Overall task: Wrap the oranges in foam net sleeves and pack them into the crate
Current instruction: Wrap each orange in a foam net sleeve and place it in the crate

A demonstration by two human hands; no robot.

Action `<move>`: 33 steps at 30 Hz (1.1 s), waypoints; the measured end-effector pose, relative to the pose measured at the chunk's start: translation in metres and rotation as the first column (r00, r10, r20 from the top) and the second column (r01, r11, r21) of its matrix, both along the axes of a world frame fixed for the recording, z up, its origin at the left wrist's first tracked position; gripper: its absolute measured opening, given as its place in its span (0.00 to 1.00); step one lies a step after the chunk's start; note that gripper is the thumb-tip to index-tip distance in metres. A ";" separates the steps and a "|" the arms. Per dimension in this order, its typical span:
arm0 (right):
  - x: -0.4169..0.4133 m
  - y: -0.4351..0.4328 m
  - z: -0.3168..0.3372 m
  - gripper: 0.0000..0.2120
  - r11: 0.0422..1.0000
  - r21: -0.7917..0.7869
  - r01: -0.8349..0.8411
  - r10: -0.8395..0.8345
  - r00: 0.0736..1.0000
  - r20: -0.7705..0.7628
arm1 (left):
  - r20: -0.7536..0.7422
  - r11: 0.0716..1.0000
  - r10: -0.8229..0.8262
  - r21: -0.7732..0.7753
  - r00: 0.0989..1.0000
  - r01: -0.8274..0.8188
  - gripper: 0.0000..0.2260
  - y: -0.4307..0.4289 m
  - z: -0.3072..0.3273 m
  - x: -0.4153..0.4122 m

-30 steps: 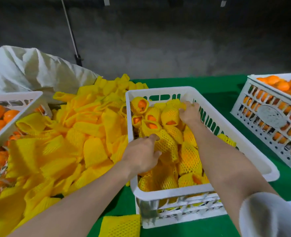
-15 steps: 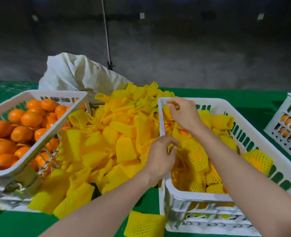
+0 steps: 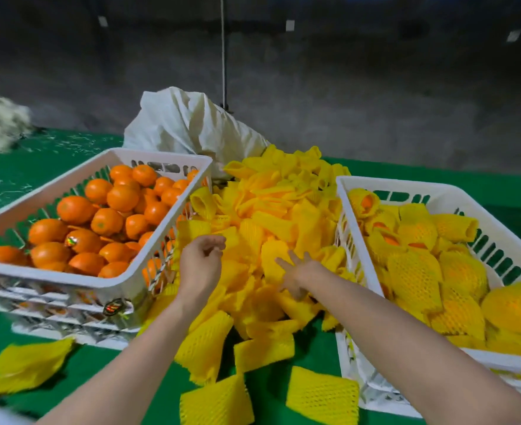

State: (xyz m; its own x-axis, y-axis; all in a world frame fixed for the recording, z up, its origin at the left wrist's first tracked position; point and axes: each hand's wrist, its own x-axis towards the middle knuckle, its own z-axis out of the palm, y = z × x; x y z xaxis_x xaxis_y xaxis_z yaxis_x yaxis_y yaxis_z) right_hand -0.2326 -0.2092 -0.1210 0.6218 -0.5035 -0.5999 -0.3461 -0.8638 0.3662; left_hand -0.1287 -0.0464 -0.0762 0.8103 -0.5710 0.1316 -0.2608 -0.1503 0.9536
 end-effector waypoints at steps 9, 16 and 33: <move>0.012 0.028 0.054 0.10 0.994 0.092 0.055 -0.105 0.327 0.939 | 0.185 0.971 -0.214 0.144 0.959 0.189 0.14 0.031 0.017 0.020; 0.027 0.073 0.129 0.15 0.804 0.510 -0.306 -0.494 0.136 0.859 | 0.166 0.887 -0.432 0.256 0.886 0.384 0.11 0.033 0.057 0.052; 0.195 0.143 0.094 0.16 0.604 0.682 -0.413 -0.797 -0.312 0.518 | -0.142 0.993 -0.117 -0.045 0.983 0.111 0.18 0.076 0.071 0.203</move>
